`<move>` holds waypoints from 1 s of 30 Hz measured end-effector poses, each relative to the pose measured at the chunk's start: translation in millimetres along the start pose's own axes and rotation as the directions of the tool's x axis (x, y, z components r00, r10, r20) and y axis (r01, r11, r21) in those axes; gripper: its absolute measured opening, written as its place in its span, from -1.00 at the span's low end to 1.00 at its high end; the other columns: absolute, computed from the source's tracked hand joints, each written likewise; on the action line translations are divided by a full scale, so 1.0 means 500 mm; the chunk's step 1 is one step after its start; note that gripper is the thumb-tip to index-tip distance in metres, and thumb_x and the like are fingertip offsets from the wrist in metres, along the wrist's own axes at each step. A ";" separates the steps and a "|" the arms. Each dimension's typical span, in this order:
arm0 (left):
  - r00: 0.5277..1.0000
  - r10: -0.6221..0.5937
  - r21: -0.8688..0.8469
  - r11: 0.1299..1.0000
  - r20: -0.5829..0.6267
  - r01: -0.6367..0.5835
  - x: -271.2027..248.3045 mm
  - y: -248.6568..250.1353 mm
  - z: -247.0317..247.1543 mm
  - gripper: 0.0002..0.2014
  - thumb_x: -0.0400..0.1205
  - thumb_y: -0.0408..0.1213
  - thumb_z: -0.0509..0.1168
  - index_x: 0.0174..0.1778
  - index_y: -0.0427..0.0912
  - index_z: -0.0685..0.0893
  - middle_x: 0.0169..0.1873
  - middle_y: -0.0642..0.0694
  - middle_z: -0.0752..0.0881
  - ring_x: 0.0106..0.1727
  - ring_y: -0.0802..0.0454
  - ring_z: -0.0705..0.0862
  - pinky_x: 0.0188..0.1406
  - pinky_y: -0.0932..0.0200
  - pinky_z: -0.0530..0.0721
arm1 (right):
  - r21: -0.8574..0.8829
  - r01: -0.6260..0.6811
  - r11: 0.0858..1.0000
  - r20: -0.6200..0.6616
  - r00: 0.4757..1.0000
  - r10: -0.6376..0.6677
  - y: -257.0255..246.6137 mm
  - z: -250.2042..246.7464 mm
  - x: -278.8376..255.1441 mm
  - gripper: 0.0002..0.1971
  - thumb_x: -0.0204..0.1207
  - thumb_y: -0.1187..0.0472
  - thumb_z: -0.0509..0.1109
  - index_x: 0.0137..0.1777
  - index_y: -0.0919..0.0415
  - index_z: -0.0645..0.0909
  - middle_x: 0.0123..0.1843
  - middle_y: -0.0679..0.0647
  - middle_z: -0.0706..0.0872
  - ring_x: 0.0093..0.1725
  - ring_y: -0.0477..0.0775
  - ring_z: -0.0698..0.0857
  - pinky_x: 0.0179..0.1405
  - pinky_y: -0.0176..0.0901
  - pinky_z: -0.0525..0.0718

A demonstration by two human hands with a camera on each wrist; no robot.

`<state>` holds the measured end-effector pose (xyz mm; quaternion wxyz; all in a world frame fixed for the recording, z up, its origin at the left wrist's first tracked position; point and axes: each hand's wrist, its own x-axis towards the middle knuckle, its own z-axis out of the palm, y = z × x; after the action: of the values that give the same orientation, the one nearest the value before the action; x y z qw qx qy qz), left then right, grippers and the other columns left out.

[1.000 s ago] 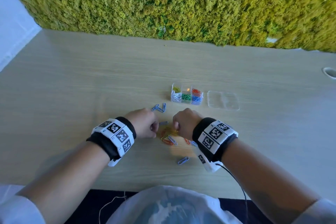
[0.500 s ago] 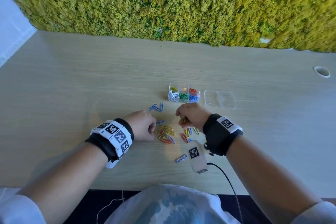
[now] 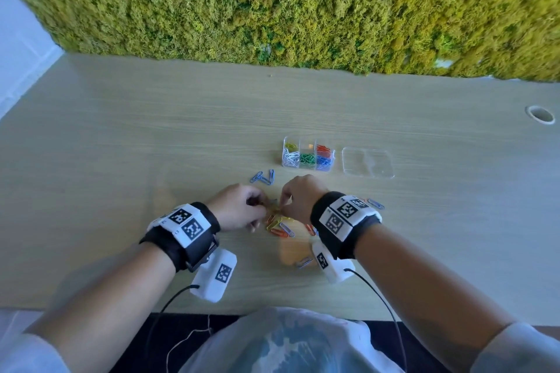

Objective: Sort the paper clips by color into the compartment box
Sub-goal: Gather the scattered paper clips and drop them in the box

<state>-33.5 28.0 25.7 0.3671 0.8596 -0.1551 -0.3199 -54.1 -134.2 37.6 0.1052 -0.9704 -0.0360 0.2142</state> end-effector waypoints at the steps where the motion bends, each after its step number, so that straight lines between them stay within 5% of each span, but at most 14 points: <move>1: 1.000 -0.016 -0.012 1.000 -0.008 0.016 0.000 0.003 0.000 -0.88 0.53 -0.45 0.24 -0.25 -0.18 0.63 -0.54 -0.09 0.67 -0.53 0.02 0.64 -0.33 0.17 0.63 | -0.027 0.001 1.000 0.016 1.000 -0.001 0.000 0.001 0.002 -0.74 0.58 0.05 0.28 0.13 0.11 0.71 0.13 0.02 0.74 0.10 0.04 0.72 -0.07 -0.21 0.64; 4: 0.999 -0.021 0.013 1.000 -0.033 0.021 0.003 0.013 0.002 -0.82 0.54 -0.40 0.23 -0.37 -0.09 0.52 -0.54 -0.04 0.60 -0.54 0.06 0.52 -0.42 0.19 0.48 | 0.050 -0.038 0.998 0.035 0.999 0.037 0.013 0.004 0.007 -0.76 0.52 0.03 0.31 0.03 0.15 0.68 0.04 0.04 0.71 0.00 0.05 0.70 -0.06 -0.15 0.69; 7: 1.000 0.009 0.086 0.996 -0.023 -0.006 0.009 0.022 0.009 -0.77 0.54 -0.36 0.28 -0.42 -0.05 0.48 -0.53 0.04 0.50 -0.47 0.10 0.47 -0.46 0.26 0.41 | 0.403 -0.104 0.909 0.025 0.994 0.103 0.037 0.009 0.011 -0.87 0.48 0.09 0.32 -0.24 0.10 0.58 -0.24 0.03 0.63 -0.27 0.05 0.59 -0.28 -0.16 0.59; 8: 1.000 0.015 0.103 0.995 -0.004 -0.015 0.011 0.026 0.012 -0.77 0.54 -0.35 0.30 -0.42 -0.05 0.48 -0.53 0.06 0.49 -0.48 0.12 0.46 -0.50 0.32 0.39 | 0.589 -0.124 0.799 0.065 0.992 0.107 0.046 0.010 0.009 -0.84 0.49 0.15 0.32 -0.32 0.11 0.55 -0.34 0.05 0.61 -0.36 0.06 0.55 -0.35 -0.17 0.55; 10: 0.999 0.037 0.143 0.989 0.029 -0.041 0.014 0.029 0.019 -0.77 0.51 -0.33 0.36 -0.41 -0.01 0.49 -0.53 0.10 0.50 -0.48 0.18 0.45 -0.52 0.41 0.37 | 0.917 -0.142 0.372 0.133 0.990 0.049 0.061 0.013 0.001 -0.77 0.51 0.34 0.31 -0.38 0.19 0.51 -0.47 0.08 0.58 -0.49 0.03 0.50 -0.51 -0.24 0.50; 12: 0.998 0.063 0.220 0.973 0.022 -0.066 0.014 0.031 0.024 -0.78 0.47 -0.29 0.42 -0.40 0.01 0.52 -0.55 0.12 0.50 -0.49 0.23 0.44 -0.51 0.43 0.36 | 0.991 -0.131 -0.018 0.130 0.991 -0.021 0.077 0.012 -0.010 -0.80 0.45 0.45 0.32 -0.33 0.19 0.52 -0.50 0.06 0.60 -0.56 -0.05 0.51 -0.62 -0.34 0.47; 14: 0.996 0.094 0.323 0.942 0.000 -0.089 0.012 0.035 0.029 -0.84 0.45 -0.24 0.44 -0.35 -0.01 0.58 -0.55 0.12 0.50 -0.47 0.23 0.46 -0.49 0.41 0.36 | 0.975 -0.130 -0.179 0.123 0.991 -0.053 0.086 0.012 -0.017 -0.82 0.44 0.46 0.28 -0.19 0.16 0.57 -0.46 0.06 0.61 -0.57 -0.07 0.54 -0.64 -0.35 0.48; 16: 0.992 0.123 0.441 0.891 -0.005 -0.108 0.010 0.039 0.032 -0.91 0.45 -0.18 0.44 -0.26 -0.04 0.65 -0.50 0.13 0.49 -0.41 0.18 0.48 -0.48 0.39 0.34 | 0.967 -0.147 -0.207 0.138 0.989 -0.060 0.092 0.017 -0.017 -0.74 0.53 0.48 0.13 -0.09 0.17 0.59 -0.41 0.07 0.61 -0.54 -0.06 0.55 -0.62 -0.34 0.50; 20: 0.989 0.136 0.587 0.805 -0.048 -0.082 0.011 0.045 0.036 -0.90 0.49 -0.10 0.37 -0.19 -0.03 0.70 -0.41 0.13 0.53 -0.24 0.05 0.58 -0.37 0.30 0.37 | 0.965 -0.182 -0.189 0.173 0.983 -0.061 0.087 0.020 -0.017 -0.79 0.53 0.37 0.12 -0.21 0.16 0.55 -0.41 0.03 0.59 -0.54 -0.06 0.53 -0.62 -0.35 0.46; 22: 0.990 0.128 0.612 0.788 -0.057 -0.067 0.012 0.047 0.038 -0.90 0.50 -0.10 0.36 -0.19 -0.02 0.72 -0.30 0.10 0.60 -0.18 0.02 0.62 -0.26 0.30 0.41 | 0.979 -0.175 -0.103 0.174 0.984 -0.020 0.085 0.021 -0.013 -0.82 0.54 0.32 0.23 -0.28 0.15 0.53 -0.45 0.01 0.53 -0.55 -0.07 0.45 -0.65 -0.36 0.37; 24: 0.993 0.105 0.608 0.792 -0.060 -0.047 0.014 0.047 0.039 -0.91 0.49 -0.13 0.35 -0.19 -0.03 0.72 -0.19 0.05 0.70 -0.10 -0.01 0.68 -0.23 0.28 0.45 | 0.977 -0.157 0.145 0.152 0.987 0.044 0.082 0.023 -0.007 -0.81 0.55 0.32 0.33 -0.30 0.16 0.55 -0.45 0.01 0.46 -0.54 -0.06 0.35 -0.66 -0.36 0.29; 27: 0.994 0.093 0.592 0.805 -0.059 -0.040 0.014 0.046 0.040 -0.94 0.47 -0.16 0.34 -0.24 -0.02 0.69 -0.12 -0.02 0.74 -0.06 -0.05 0.69 -0.22 0.27 0.47 | 0.688 -0.106 0.718 0.068 0.994 0.082 0.065 0.015 -0.007 -0.97 0.46 0.18 0.47 -0.19 0.11 0.70 -0.42 -0.08 0.53 -0.49 -0.09 0.45 -0.54 -0.33 0.44; 30: 0.996 0.063 0.502 0.865 -0.058 -0.025 0.019 0.036 0.034 -0.94 0.46 -0.17 0.35 -0.26 -0.06 0.66 -0.27 -0.03 0.69 -0.17 -0.01 0.65 -0.21 0.25 0.52 | 0.350 -0.058 0.935 -0.016 0.998 0.068 0.043 0.013 -0.007 -0.82 0.47 0.09 0.44 -0.02 0.14 0.75 -0.28 -0.12 0.63 -0.25 -0.06 0.63 -0.27 -0.28 0.59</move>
<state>-38.2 2.1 25.8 0.1442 0.9325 -0.2390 -0.2291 -59.6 -154.1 28.3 0.2696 -0.9398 0.0353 0.2070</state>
